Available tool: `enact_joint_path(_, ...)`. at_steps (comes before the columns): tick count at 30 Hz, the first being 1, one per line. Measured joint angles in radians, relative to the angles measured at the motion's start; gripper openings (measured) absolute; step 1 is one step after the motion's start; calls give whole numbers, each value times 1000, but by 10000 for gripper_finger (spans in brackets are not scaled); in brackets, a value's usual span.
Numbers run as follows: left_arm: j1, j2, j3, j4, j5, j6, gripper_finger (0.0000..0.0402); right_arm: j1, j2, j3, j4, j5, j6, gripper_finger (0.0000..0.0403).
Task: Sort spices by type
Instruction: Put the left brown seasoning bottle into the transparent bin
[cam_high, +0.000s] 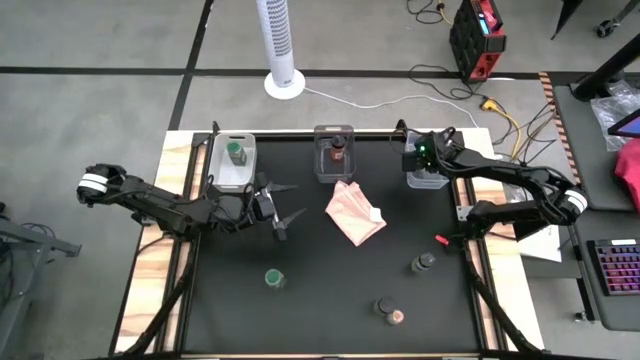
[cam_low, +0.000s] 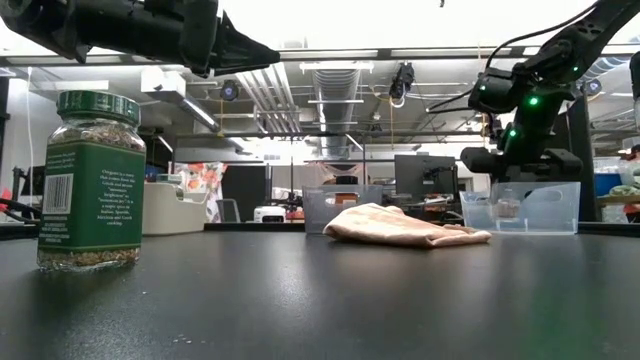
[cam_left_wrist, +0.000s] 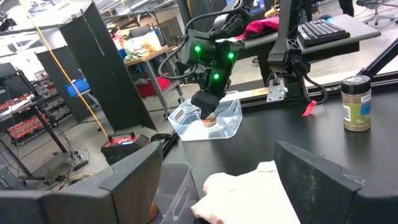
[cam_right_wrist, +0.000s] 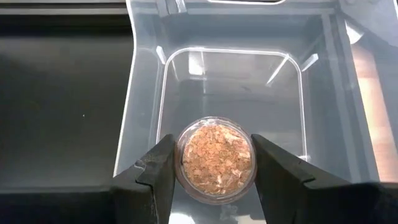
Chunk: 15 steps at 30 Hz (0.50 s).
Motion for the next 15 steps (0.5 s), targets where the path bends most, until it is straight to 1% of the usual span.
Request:
enact_joint_path(2,0,0,0,0,0,6,291,0,0,0,4,0,0,178)
enact_joint_path(5,0,0,0,0,0,14,291,0,0,0,6,0,0,215)
enact_joint_path(7,0,0,0,4,0,15,291,0,0,0,6,0,-1,233)
enact_joint_path(11,0,0,0,5,0,15,291,0,0,0,7,1,-10,245)
enact_joint_path(15,0,0,0,10,0,43,291,0,-1,15,13,36,-35,241)
